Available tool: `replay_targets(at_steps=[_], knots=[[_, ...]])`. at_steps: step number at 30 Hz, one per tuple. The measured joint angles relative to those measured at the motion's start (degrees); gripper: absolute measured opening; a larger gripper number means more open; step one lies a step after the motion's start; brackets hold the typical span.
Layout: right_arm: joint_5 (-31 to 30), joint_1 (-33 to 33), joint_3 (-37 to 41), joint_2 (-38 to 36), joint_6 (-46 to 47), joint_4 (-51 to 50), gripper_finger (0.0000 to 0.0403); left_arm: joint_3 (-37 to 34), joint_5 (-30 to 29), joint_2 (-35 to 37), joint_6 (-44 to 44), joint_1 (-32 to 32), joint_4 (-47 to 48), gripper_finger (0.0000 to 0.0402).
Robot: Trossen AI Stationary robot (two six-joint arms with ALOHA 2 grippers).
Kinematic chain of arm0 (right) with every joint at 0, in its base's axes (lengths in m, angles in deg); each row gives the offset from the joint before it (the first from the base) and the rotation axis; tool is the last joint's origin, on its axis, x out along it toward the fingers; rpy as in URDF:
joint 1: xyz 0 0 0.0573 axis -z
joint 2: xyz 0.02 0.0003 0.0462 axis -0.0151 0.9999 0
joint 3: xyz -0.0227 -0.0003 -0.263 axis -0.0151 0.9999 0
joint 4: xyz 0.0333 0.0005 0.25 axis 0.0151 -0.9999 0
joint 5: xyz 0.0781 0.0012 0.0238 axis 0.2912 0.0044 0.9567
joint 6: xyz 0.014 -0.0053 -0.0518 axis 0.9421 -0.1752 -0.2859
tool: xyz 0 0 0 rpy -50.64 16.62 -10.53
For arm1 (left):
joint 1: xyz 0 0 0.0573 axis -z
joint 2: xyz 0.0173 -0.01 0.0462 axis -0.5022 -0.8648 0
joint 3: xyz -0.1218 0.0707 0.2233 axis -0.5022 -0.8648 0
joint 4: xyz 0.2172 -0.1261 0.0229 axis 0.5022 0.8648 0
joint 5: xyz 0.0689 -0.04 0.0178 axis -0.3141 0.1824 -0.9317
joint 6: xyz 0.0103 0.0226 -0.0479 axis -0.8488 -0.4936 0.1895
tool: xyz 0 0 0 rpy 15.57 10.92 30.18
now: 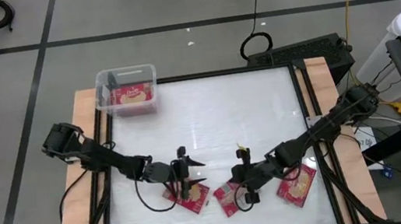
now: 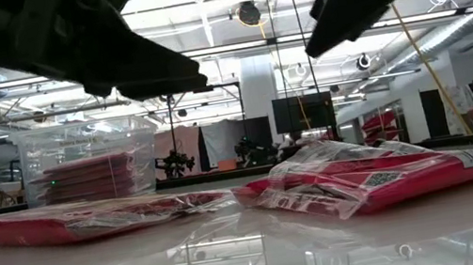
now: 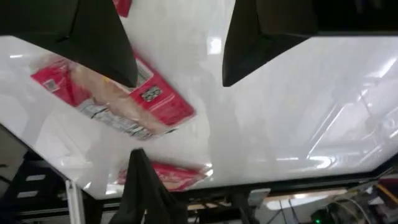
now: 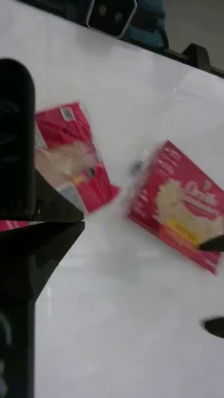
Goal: Sort popcorn bags into baskets
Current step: Put the red popcorn bag into the transparent container
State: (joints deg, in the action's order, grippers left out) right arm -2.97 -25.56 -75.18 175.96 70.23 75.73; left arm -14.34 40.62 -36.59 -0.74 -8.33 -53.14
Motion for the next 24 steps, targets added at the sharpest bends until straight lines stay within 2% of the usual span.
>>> replay_targets(at_steps=[6,13,16,21,24], knots=[[0.6,-2.4,0.2,1.6,3.3,-0.1,0.0039,0.0,1.4,-0.2,0.9,0.1,-0.1,0.0243],[0.8,-2.8,0.3,6.3,6.4,-0.3,0.0128,0.0,1.4,-0.2,1.1,0.1,-0.3,0.0244],[3.7,-1.8,0.3,7.0,6.2,0.7,0.0158,0.0,1.5,-0.2,1.4,0.1,-0.4,0.0244],[9.4,-0.9,0.3,7.9,4.8,0.1,0.0179,0.0,1.5,-0.2,1.7,0.1,-0.3,0.0244],[9.5,-0.9,0.3,8.3,3.1,-1.3,0.0179,0.0,1.5,-0.2,1.8,0.1,-0.2,0.0244]])
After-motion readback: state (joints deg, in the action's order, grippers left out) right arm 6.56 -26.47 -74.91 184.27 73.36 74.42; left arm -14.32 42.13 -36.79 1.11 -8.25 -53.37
